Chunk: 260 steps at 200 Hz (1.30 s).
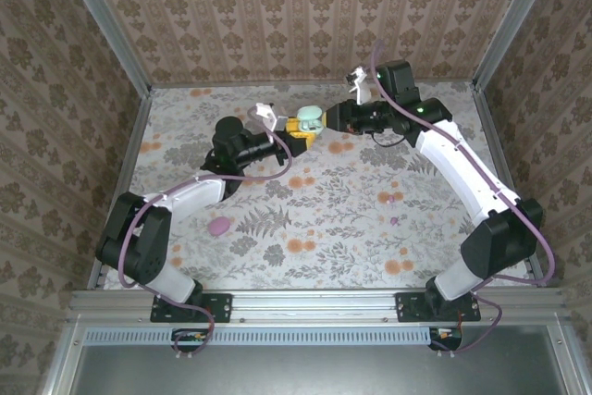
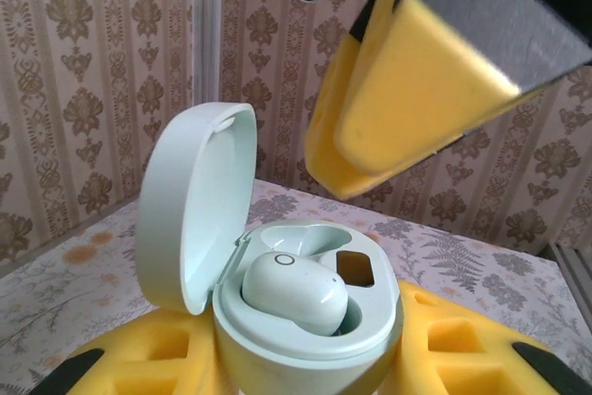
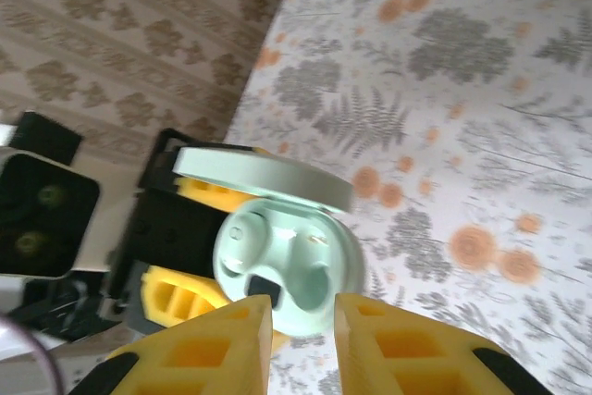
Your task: Insert wireless bluetooth earbuds into charging case
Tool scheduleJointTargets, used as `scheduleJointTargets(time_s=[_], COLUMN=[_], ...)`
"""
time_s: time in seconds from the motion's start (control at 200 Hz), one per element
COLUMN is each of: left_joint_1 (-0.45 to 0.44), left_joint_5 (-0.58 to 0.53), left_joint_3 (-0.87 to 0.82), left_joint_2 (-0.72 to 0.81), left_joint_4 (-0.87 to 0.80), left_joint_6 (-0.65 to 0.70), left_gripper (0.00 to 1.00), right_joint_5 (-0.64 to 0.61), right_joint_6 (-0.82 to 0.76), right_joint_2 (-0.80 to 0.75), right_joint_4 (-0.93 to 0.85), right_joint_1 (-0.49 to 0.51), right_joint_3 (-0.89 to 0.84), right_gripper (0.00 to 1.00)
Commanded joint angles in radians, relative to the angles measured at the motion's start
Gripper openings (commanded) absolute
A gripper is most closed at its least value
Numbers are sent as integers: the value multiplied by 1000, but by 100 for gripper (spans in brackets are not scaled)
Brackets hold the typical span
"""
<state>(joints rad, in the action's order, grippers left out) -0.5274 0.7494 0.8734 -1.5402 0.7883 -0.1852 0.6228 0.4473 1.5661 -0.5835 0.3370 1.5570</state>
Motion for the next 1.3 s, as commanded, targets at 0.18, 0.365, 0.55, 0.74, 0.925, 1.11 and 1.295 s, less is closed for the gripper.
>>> scheduleJointTargets(time_s=[0.18,0.365,0.55,0.74,0.925,1.11,1.295], left_joint_1=[31,67,173,287,396,474,514], left_joint_5=[-221,-318,-388,-397,-382,-388,-394], left_joint_3=[-31,-73,-109,-166,-192,-197,-201], left_joint_2=[72,125,209,329,416,443,464], left_joint_4=[-137,-178,-286,-358,-424,-457,-465], left_joint_6=[98,95,108,119,125,113,108], left_gripper=[25,24,23,23,23,23,23], right_joint_5=[-207,-179,-194,-211,-288,-341,-350], right_joint_6=[42,114,129,94,-24,-155,-211], right_joint_2=[-58,15,201,415,529,602,665], right_joint_4=[-31,43,95,98,145,185,192], right_joint_1=[-11,66,246,414,539,618,643], right_joint_3=[-192,-265,-196,-32,62,98,146], right_gripper=[27,30,30,31,35,39,43])
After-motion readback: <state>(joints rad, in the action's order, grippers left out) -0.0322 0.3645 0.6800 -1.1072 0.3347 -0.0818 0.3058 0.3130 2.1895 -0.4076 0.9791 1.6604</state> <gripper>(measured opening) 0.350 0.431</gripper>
